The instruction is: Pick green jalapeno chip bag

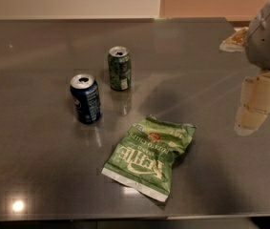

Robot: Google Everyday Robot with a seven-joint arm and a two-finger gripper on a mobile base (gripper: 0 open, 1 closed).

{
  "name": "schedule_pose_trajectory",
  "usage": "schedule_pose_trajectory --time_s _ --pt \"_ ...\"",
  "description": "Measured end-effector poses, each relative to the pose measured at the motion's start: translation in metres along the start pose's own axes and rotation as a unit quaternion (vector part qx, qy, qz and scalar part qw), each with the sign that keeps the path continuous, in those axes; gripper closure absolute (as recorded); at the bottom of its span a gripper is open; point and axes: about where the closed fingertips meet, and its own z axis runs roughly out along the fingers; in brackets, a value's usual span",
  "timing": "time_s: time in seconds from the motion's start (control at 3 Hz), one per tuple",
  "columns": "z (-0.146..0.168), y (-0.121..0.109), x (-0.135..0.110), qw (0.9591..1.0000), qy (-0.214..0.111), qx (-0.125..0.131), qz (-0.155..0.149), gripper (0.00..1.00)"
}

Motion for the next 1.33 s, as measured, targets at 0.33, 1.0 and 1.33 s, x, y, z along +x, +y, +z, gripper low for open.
schedule_pose_trajectory --time_s 0.33,1.0,1.33 --pt "0.006 0.010 -0.019 0.9988 -0.020 -0.015 -0.043 0.00" --pt "0.023 0.042 -0.047 0.9895 -0.047 -0.052 -0.126 0.00" --pt "0.035 0.066 -0.058 0.9817 -0.056 -0.077 -0.165 0.00"
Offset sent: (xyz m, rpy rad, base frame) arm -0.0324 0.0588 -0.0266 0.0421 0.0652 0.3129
